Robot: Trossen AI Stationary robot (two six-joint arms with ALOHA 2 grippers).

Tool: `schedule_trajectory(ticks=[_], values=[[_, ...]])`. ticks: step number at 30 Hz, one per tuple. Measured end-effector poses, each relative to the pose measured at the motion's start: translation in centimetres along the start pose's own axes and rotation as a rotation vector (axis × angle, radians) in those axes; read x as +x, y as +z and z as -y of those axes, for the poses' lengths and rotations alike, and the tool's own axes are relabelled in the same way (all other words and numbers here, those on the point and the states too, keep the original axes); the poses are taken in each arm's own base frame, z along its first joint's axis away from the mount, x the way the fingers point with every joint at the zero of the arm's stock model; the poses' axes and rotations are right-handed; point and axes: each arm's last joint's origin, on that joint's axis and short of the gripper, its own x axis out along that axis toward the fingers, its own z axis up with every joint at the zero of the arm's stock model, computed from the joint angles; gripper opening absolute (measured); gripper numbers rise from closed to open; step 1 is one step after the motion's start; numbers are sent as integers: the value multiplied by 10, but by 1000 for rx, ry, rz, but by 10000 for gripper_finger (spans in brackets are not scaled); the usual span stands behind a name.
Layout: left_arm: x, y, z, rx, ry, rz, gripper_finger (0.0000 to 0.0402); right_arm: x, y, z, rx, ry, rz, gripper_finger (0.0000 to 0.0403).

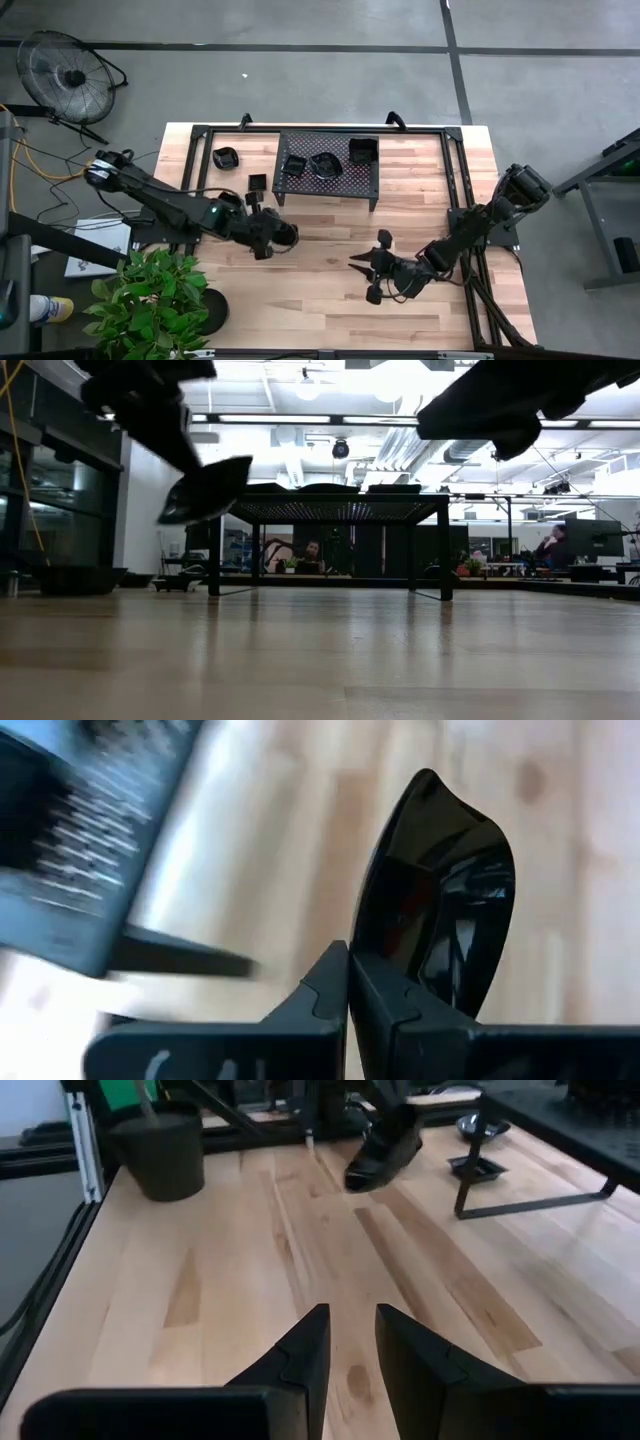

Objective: Pick & Place Mini shaped plates
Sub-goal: Stack the leaf-shaped plate on the leaf-shaped plates on the shelf

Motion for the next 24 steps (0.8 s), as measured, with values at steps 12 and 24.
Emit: schedule_trajectory(ticks=[12, 24], values=[[-28, 17, 26, 64, 351, 380, 0, 26, -10, -18, -23, -96, 265, 78], [-11, 34, 52, 176, 598, 455, 0, 76, 25, -26, -189, -453, 325, 78]])
